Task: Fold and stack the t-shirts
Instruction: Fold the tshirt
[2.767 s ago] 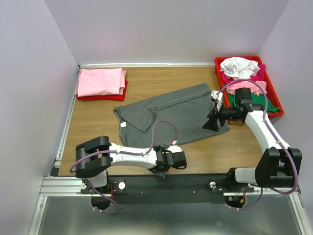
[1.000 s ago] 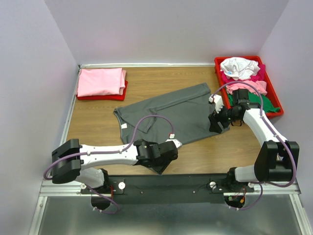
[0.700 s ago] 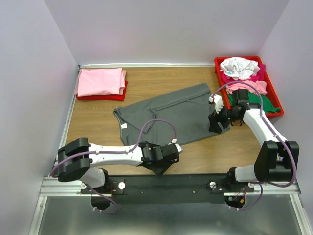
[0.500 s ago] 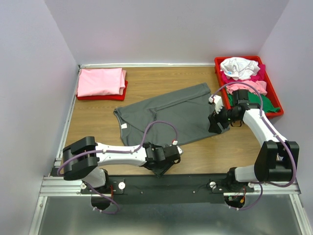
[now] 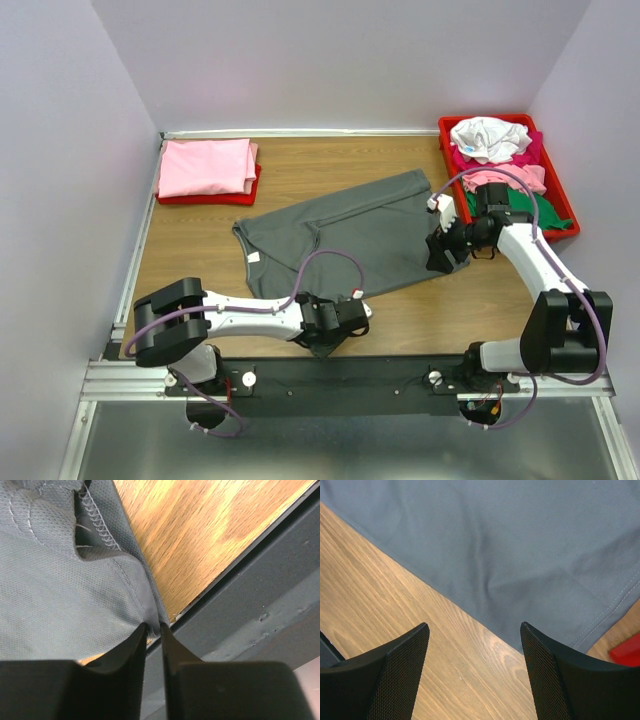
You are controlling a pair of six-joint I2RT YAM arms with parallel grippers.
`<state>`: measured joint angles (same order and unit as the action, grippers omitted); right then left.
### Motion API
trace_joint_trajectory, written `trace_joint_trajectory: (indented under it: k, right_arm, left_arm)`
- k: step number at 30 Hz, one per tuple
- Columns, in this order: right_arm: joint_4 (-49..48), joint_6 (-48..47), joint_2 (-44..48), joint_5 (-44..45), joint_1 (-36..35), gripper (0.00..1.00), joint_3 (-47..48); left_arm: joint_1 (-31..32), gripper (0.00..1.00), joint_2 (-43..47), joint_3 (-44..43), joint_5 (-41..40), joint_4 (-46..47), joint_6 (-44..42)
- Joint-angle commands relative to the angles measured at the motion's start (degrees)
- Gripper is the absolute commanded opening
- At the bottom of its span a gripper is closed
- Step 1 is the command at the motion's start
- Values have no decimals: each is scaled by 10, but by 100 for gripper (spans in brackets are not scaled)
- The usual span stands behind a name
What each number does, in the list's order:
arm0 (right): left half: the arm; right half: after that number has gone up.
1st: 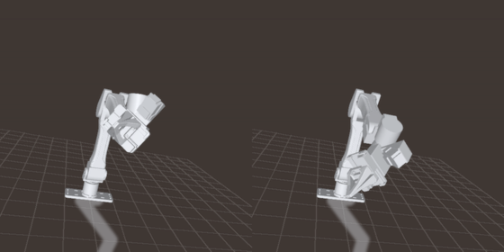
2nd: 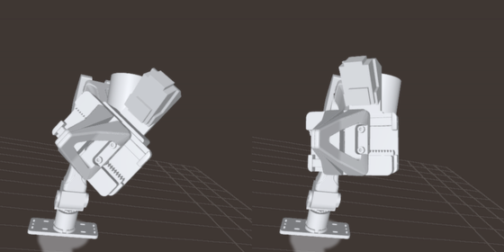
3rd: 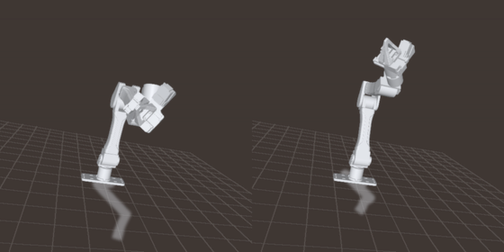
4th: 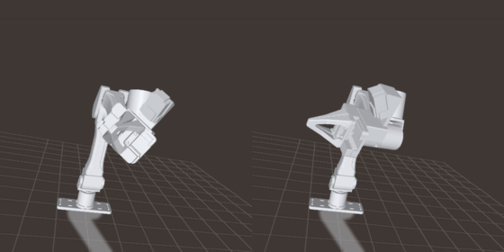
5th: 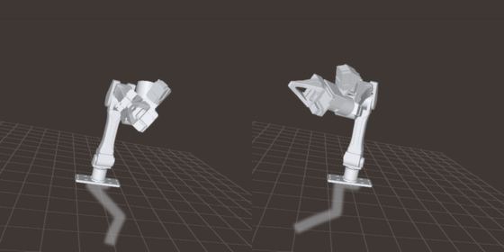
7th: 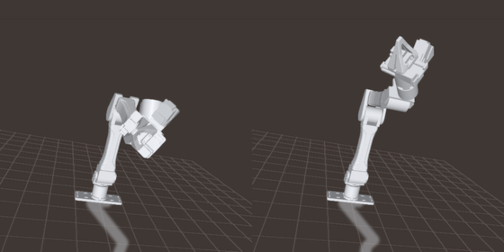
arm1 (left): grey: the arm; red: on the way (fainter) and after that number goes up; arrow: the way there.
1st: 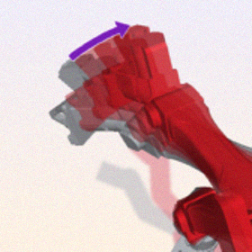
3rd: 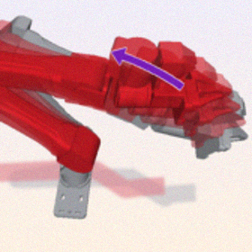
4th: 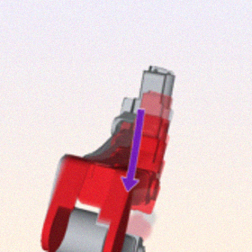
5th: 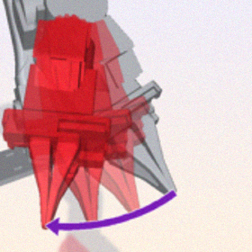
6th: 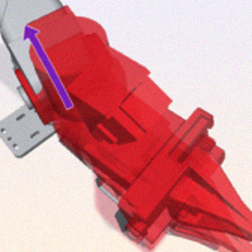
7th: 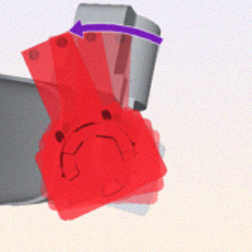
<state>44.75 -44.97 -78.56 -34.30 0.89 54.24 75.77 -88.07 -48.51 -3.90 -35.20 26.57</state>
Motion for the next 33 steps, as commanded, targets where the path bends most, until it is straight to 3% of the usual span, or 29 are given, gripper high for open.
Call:
trace_joint_trajectory:
  k: [1, 6, 12, 18, 22, 28, 33]
  right_arm:
    - [11, 8, 17, -16, 4, 80, -9]
    - [11, 9, 18, -17, 4, 80, -7]
    - [12, 11, 21, 4, 4, 80, 2]
    - [15, -5, 22, 101, 4, 80, 17]
    - [51, -120, 25, 152, 5, 80, 6]
    - [84, -266, 32, 162, 10, 80, -12]
    - [84, -342, -27, 214, 13, 64, 5]
  left_arm:
    - [3, 18, -3, 10, -12, 6, 2]
    - [3, 1, 8, 2, -25, -6, 7]
    - [1, 0, 48, -36, -49, -45, 22]
    - [-13, 0, 106, -70, -68, -72, 34]
    - [-31, 0, 144, -62, -66, -82, 40]
    - [-52, 0, 188, -28, -51, -95, 60]
    - [-69, 0, 226, -26, -48, -109, 70]
